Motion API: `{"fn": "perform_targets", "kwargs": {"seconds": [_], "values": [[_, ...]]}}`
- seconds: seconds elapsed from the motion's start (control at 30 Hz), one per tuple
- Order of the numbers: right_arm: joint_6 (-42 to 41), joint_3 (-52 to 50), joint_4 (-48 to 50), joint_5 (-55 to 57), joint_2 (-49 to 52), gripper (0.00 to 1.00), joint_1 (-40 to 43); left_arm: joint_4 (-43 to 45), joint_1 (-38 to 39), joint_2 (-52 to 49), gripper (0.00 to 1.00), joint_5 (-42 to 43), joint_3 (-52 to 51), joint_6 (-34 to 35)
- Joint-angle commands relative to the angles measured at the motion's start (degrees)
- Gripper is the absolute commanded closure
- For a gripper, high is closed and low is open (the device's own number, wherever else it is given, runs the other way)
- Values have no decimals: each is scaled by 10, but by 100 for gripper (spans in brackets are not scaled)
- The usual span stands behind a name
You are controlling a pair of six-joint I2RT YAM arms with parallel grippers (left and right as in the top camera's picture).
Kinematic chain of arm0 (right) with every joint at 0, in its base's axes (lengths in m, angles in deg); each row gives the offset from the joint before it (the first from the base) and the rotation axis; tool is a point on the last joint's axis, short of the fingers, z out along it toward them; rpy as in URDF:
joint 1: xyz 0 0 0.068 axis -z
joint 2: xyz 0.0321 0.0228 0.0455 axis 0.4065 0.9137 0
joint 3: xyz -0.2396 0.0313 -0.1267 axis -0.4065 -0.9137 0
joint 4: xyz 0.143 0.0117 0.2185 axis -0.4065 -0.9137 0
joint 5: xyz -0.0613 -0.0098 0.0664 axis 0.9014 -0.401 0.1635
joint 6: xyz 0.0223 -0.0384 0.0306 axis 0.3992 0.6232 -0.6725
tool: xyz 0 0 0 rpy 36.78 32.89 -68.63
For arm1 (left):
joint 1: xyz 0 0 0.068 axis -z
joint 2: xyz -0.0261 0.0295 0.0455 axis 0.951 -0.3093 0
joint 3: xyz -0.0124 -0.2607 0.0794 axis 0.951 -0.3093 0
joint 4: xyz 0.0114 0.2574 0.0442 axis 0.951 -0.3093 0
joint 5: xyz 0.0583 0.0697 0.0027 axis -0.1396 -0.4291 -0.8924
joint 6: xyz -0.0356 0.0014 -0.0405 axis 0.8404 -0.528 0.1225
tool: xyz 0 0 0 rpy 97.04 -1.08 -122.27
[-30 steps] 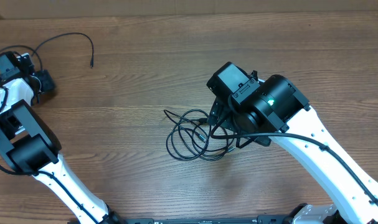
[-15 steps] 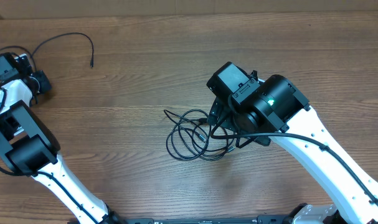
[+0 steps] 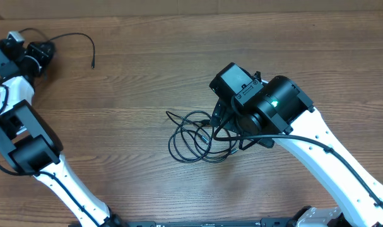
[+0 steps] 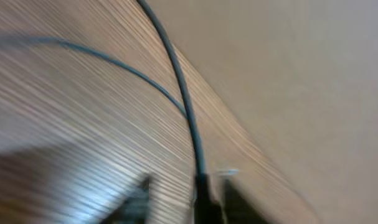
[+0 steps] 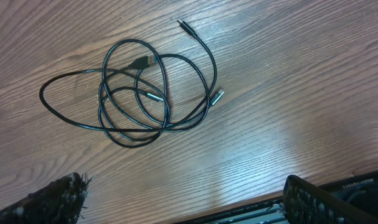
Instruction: Untangle cables
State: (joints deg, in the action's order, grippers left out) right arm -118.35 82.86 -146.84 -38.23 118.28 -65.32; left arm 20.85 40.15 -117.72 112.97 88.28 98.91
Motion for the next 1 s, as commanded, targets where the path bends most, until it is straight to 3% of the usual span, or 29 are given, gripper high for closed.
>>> {"fn": "perform_targets", "kwargs": {"seconds": [0.0, 0.2, 0.4, 0.63, 0.67, 0.8, 0.97], "values": [[4, -4, -1, 1, 0, 0, -1, -2, 11, 2, 0, 82, 8, 52], [4, -4, -4, 1, 0, 0, -1, -47, 11, 39, 0, 89, 8, 41], [32, -4, -2, 9, 0, 0, -1, -163, 17, 135, 0, 48, 8, -27], [32, -4, 64, 62, 0, 0, -1, -486, 43, 304, 0, 43, 8, -83], [32, -4, 81, 83, 0, 0, 0, -549, 59, 338, 2, 43, 8, -91], [32, -4, 113, 131, 0, 0, 0, -669, 139, 440, 2, 31, 8, -125], [32, -4, 116, 129, 0, 0, -1, -729, 285, 545, 0, -85, 8, -124]]}}
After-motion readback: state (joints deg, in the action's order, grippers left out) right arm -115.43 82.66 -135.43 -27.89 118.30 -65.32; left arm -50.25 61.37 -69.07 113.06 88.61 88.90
